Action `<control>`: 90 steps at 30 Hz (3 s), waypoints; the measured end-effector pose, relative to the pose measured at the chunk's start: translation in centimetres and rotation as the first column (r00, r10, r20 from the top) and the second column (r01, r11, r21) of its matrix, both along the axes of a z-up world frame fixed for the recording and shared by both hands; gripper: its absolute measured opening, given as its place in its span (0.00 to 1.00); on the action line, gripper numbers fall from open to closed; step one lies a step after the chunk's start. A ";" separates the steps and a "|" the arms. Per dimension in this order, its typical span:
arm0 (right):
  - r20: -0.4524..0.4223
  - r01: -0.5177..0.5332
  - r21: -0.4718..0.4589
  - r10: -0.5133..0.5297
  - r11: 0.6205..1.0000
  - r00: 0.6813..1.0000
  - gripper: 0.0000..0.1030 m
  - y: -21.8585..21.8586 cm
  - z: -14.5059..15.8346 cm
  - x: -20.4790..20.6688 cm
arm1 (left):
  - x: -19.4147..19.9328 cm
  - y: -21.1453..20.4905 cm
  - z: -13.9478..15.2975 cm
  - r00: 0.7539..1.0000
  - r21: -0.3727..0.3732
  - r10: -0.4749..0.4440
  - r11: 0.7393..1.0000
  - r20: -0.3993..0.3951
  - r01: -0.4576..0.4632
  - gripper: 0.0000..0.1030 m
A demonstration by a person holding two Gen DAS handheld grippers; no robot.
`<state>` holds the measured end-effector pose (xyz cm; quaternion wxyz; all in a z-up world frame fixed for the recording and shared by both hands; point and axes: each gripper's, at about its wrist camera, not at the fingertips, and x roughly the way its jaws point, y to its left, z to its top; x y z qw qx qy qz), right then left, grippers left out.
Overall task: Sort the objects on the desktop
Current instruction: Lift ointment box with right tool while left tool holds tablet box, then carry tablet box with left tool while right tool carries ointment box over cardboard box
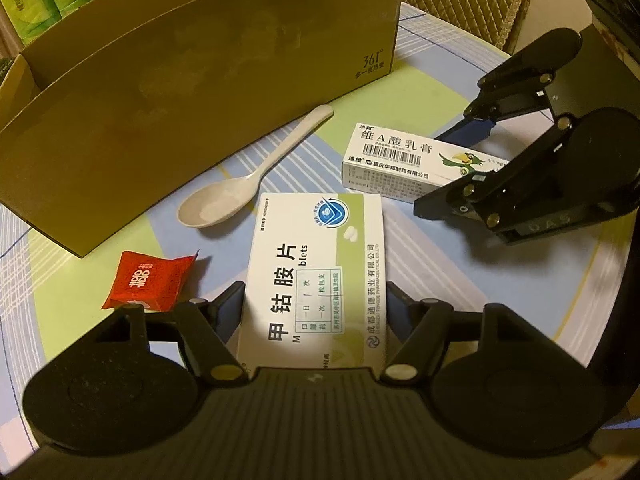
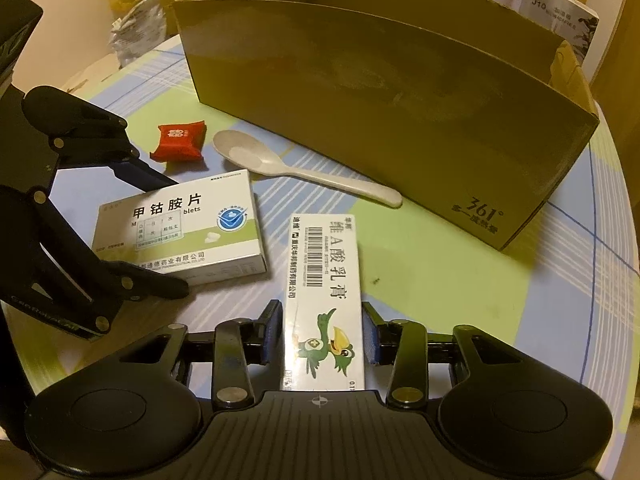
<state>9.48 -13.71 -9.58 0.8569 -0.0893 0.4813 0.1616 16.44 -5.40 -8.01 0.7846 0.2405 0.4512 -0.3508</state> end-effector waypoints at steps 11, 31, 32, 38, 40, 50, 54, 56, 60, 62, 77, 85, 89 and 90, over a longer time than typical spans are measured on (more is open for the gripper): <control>0.134 0.050 0.004 -0.050 0.999 0.990 0.34 0.0 2.0 -0.5 | 0.7 0.7 1.7 0.998 -0.076 0.049 0.996 0.039 -0.046 0.65; 0.178 0.058 0.027 -0.062 0.998 0.982 0.34 0.6 3.7 -0.7 | -0.4 0.5 3.6 0.995 -0.075 0.060 0.996 0.075 -0.054 0.65; 0.187 0.059 0.029 -0.063 0.998 0.980 0.34 0.7 4.0 -0.7 | -0.4 0.5 3.8 0.995 -0.078 0.062 0.995 0.079 -0.056 0.65; 0.243 0.068 0.044 -0.077 0.997 0.967 0.34 1.1 5.8 -0.9 | -0.6 0.9 5.1 0.992 -0.100 0.086 0.992 0.097 -0.076 0.65; 0.253 0.070 0.047 -0.080 0.996 0.964 0.34 1.2 6.1 -0.9 | -0.5 1.2 5.6 0.989 -0.109 0.103 0.990 0.107 -0.092 0.65; 0.341 0.074 0.071 -0.094 0.995 0.935 0.34 1.8 7.9 -1.4 | 0.4 2.8 8.2 0.972 -0.161 0.182 0.974 0.149 -0.158 0.65; 0.379 0.070 0.080 -0.095 0.994 0.920 0.34 2.0 8.8 -1.3 | 0.6 2.8 9.4 0.964 -0.183 0.199 0.969 0.176 -0.166 0.65; 0.384 0.068 0.076 -0.093 0.995 0.919 0.34 2.2 9.0 -1.0 | 0.9 2.9 10.1 0.959 -0.194 0.208 0.966 0.193 -0.170 0.65; 0.391 0.071 0.082 -0.098 0.994 0.915 0.34 2.1 9.1 -0.6 | 1.7 3.1 11.2 0.951 -0.211 0.229 0.960 0.210 -0.185 0.65; 0.400 0.073 0.085 -0.101 0.994 0.911 0.34 2.0 9.3 -0.4 | 2.2 3.1 11.5 0.947 -0.219 0.238 0.957 0.217 -0.190 0.65; 0.460 0.138 0.146 -0.191 0.980 0.867 0.34 -0.4 11.9 2.9 | 6.4 2.5 14.4 0.922 -0.296 0.295 0.930 0.251 -0.217 0.65; 0.451 0.179 0.177 -0.241 0.968 0.859 0.34 -1.5 12.2 5.8 | 9.0 2.4 14.2 0.916 -0.300 0.322 0.922 0.240 -0.245 0.65; 0.436 0.197 0.186 -0.261 0.963 0.862 0.34 -1.7 12.0 7.5 | 10.4 2.5 14.1 0.909 -0.300 0.341 0.916 0.240 -0.265 0.65; 0.431 0.199 0.193 -0.265 0.961 0.862 0.34 -1.8 11.9 7.8 | 10.8 2.6 14.0 0.907 -0.300 0.347 0.915 0.239 -0.271 0.65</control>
